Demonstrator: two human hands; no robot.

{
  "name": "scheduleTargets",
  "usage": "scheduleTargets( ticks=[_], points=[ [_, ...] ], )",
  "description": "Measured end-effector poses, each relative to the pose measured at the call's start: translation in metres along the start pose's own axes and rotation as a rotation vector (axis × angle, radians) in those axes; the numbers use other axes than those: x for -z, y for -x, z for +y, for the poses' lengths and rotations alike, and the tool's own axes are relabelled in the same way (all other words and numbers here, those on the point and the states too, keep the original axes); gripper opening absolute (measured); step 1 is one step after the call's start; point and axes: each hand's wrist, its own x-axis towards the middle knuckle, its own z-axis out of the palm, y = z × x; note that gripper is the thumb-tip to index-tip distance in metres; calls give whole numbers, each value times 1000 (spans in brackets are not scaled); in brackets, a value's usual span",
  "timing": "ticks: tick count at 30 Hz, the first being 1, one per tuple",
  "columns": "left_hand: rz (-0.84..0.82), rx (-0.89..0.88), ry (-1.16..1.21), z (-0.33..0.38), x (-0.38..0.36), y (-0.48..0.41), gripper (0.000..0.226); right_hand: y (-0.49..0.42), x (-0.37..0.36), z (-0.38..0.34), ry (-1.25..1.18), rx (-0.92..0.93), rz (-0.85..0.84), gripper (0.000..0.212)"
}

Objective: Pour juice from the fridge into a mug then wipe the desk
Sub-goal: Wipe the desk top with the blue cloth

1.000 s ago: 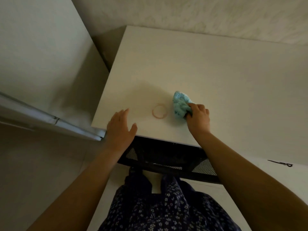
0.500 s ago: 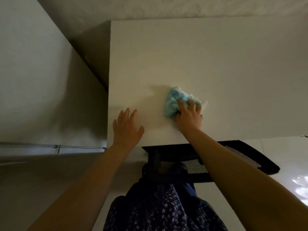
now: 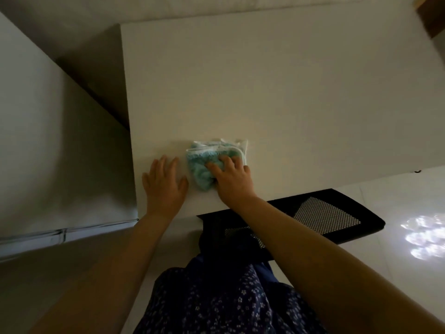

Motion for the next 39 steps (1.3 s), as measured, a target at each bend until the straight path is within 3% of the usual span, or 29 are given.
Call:
scheduleTargets(
  ticks=[7, 17, 27, 33, 39],
  points=[
    [12, 62, 33, 18, -7, 7, 60, 15, 4, 56, -4, -16, 40, 49],
    [72, 127, 90, 45, -19, 15, 56, 40, 29, 163, -84, -433, 128, 53],
    [91, 127, 104, 18, -13, 34, 55, 38, 21, 121, -257, -598, 211, 46],
    [98, 136, 90, -15, -1, 47, 52, 4, 12, 51, -268, -493, 187, 47],
    [90, 138, 142, -36, 12, 58, 56, -15, -4, -41, -193, -172, 40, 52]
  ],
)
